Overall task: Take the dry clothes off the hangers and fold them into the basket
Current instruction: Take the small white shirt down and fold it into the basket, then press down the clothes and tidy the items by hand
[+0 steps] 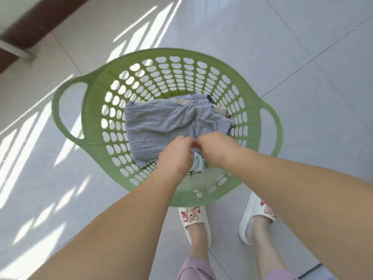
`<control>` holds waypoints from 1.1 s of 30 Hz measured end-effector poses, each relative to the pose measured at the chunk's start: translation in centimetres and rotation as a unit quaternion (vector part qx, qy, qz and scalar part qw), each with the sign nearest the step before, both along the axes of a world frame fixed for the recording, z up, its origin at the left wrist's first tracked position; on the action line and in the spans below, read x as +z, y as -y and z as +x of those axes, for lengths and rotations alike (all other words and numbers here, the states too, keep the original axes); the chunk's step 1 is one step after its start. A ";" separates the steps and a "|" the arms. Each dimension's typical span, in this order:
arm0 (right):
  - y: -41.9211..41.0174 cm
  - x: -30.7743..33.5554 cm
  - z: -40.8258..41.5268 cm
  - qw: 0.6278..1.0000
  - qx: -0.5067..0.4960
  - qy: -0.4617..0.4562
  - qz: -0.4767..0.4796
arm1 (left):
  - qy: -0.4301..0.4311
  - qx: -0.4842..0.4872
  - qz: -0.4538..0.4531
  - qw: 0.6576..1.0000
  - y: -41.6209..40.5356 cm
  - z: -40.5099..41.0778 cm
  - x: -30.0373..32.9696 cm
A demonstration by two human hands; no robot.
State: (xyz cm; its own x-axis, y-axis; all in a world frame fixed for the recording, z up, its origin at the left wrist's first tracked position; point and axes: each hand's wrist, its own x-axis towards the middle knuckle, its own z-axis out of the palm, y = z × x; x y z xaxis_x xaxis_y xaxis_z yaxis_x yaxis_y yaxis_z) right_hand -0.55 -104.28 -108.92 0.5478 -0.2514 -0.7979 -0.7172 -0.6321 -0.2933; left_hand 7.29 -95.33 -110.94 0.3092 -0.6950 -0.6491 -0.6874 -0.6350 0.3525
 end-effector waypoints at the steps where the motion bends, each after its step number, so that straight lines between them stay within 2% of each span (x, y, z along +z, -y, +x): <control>1: 0.5 1.7 -0.2 1.000 -0.009 0.008 -0.014 | -0.020 0.004 -0.012 1.000 0.7 0.0 1.6; 4: 2.6 7.9 -1.5 0.996 -0.043 0.056 -0.045 | -0.034 0.007 -0.046 0.998 3.2 0.1 7.8; 9: 5.6 19.1 -4.3 0.983 -0.117 0.120 -0.079 | -0.030 -0.039 -0.095 0.994 7.6 -0.9 19.0; 16: 7.5 35.2 -11.1 0.947 -0.225 0.180 -0.142 | -0.001 -0.165 -0.161 0.973 12.5 -5.7 36.2; 19: 7.7 41.4 -13.5 0.914 -0.284 0.226 -0.182 | 0.047 -0.238 -0.219 0.945 14.0 -7.6 43.1; 25: 7.7 52.1 -17.1 0.836 -0.352 0.314 -0.282 | 0.075 -0.297 -0.335 0.891 15.0 -10.5 54.6; 30: 8.1 59.4 -18.8 0.740 -0.407 0.397 -0.360 | 0.054 -0.302 -0.427 0.850 16.2 -12.5 63.0; 33: 8.7 63.7 -19.3 0.697 -0.417 0.439 -0.384 | 0.053 -0.314 -0.464 0.827 17.0 -13.3 67.4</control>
State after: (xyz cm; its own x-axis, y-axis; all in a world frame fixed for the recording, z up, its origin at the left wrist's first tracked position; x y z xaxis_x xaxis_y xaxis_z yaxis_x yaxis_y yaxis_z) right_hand -19.86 -112.99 -45.19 0.1483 -0.9427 0.2988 -0.6867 -0.3156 -0.6549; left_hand -5.99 -112.37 -43.56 -0.2796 -0.9240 0.2608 -0.8374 0.3676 0.4045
